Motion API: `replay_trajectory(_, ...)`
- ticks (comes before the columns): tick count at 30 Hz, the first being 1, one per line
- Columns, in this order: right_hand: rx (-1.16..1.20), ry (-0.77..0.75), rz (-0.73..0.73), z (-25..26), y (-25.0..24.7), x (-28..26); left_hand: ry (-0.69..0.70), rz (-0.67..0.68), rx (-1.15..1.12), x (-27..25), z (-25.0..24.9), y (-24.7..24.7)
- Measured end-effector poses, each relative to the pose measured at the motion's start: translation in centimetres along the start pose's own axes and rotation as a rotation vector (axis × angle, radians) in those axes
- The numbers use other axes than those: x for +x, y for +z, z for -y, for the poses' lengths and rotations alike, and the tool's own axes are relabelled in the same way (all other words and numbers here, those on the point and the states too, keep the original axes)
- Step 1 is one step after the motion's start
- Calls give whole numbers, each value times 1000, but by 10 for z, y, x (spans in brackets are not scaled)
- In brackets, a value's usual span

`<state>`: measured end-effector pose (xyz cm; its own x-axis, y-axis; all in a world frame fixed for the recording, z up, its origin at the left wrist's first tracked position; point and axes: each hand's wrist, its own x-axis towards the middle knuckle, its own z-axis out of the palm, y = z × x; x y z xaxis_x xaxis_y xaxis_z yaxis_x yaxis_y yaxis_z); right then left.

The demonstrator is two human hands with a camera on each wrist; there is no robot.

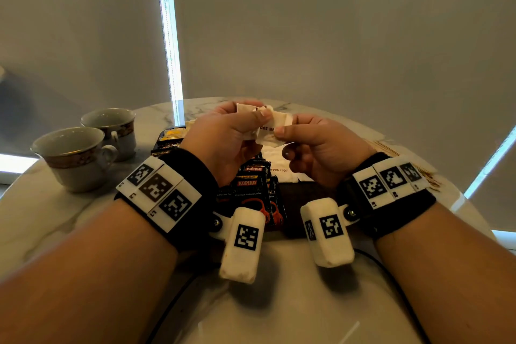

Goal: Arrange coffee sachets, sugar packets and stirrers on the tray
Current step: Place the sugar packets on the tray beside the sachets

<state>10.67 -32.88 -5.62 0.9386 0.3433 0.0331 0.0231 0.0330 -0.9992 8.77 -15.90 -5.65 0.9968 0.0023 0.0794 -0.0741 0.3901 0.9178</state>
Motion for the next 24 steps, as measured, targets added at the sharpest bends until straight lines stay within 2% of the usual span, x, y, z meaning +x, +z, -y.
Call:
replay_trajectory(14,125,-87,-184,3,3,3,-65,39,40,-1,-3,2)
replay_trajectory(24,113,-142,-79,3,2,-1,-109,102,103,-5,-3,1)
